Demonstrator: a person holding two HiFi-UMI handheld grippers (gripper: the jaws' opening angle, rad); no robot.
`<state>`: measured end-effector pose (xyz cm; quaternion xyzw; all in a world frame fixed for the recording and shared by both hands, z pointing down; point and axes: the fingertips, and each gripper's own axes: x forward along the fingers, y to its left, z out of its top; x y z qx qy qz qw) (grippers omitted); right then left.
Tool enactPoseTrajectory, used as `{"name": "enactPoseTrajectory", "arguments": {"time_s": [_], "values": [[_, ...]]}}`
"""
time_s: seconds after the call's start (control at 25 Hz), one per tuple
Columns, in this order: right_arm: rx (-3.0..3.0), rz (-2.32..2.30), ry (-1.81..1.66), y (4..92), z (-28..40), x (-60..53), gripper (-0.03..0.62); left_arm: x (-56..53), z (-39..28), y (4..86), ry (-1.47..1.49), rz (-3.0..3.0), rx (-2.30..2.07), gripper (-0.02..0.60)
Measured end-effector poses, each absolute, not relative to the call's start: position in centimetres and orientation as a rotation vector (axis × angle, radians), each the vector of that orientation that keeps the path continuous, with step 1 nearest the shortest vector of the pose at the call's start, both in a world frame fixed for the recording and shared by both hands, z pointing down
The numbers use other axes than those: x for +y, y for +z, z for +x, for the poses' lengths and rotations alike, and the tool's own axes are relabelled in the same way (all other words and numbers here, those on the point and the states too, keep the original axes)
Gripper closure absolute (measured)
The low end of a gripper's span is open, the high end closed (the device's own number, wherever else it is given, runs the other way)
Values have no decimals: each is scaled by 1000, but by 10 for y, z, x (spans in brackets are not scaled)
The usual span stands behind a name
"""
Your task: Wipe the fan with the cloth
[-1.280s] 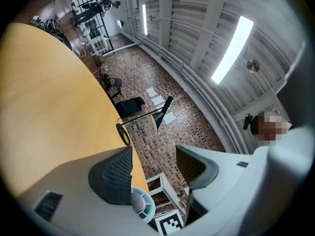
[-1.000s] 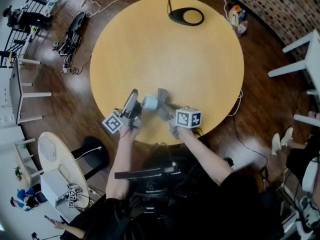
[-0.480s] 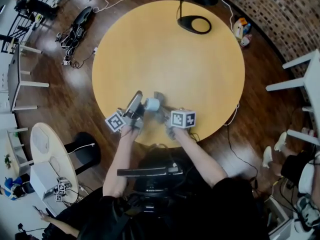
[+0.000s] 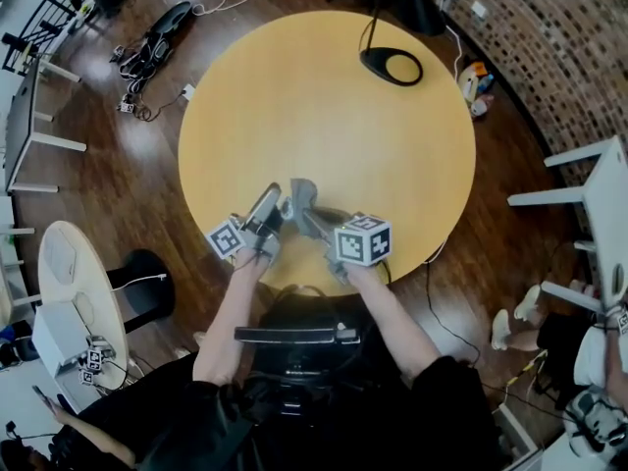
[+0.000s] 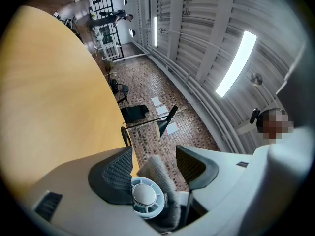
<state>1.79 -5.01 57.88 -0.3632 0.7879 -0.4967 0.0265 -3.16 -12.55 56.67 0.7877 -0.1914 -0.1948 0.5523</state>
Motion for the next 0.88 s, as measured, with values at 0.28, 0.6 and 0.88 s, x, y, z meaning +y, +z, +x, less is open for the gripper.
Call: {"name": "enactPoseTrajectory", "arguments": {"time_s": [0.28, 0.6, 0.88], "values": [[2248, -1392, -1736, 662, 81, -38, 567, -121, -64, 616, -536, 1699, -606, 321], [2400, -1160, -1818, 699, 15, -60, 566, -135, -56, 692, -602, 1476, -663, 321], [2396, -1276, -1750, 704, 40, -113, 566, -187, -14, 708, -575, 1460, -630, 321]]}}
